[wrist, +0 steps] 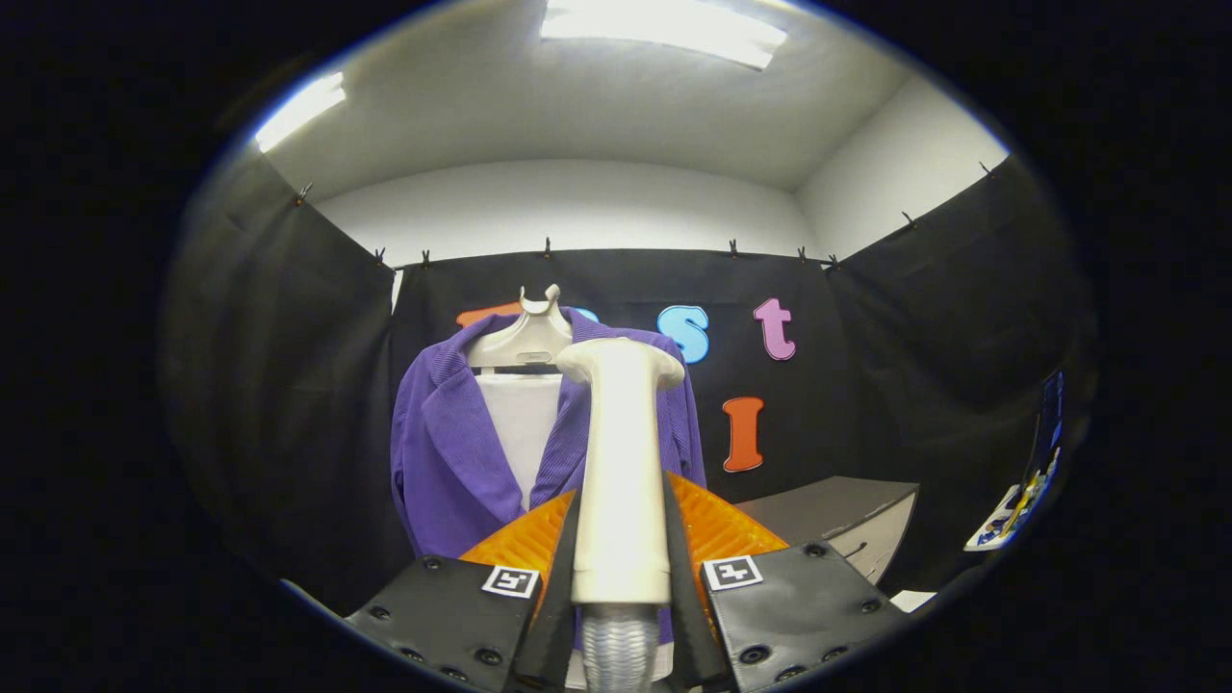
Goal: Iron the clothes twice with a garment steamer, once on the left side and once on the right side.
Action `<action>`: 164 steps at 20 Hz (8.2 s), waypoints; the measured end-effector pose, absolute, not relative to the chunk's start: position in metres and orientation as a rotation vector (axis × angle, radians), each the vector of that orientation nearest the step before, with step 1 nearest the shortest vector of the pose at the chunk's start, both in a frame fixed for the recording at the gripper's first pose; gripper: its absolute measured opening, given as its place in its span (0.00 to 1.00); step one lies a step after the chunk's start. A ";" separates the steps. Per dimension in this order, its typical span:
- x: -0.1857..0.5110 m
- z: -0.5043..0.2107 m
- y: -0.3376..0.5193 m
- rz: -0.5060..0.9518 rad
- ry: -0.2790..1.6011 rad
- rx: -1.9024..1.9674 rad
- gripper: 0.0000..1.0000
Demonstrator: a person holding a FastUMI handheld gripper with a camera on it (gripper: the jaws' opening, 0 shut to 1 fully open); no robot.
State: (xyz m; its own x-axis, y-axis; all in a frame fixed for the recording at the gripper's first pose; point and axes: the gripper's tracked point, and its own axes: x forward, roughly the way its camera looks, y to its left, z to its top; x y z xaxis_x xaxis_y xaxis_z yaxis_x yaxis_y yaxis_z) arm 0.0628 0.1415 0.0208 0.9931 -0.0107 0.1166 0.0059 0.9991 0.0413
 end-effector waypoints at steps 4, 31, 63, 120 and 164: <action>0.083 0.008 0.149 -0.018 -0.095 0.021 0.49; 0.130 -0.069 0.164 -0.057 -0.020 -0.065 0.49; 0.068 -0.254 0.146 -0.072 0.192 -0.084 0.49; 0.109 -0.034 0.289 0.145 -0.097 -0.064 0.49; 0.059 -0.224 0.285 0.194 0.159 -0.173 0.49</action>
State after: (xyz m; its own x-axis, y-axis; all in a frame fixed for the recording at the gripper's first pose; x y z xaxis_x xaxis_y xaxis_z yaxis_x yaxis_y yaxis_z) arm 0.0592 0.2853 -0.2241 0.9688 0.1777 -0.1729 -0.2049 0.9664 -0.1550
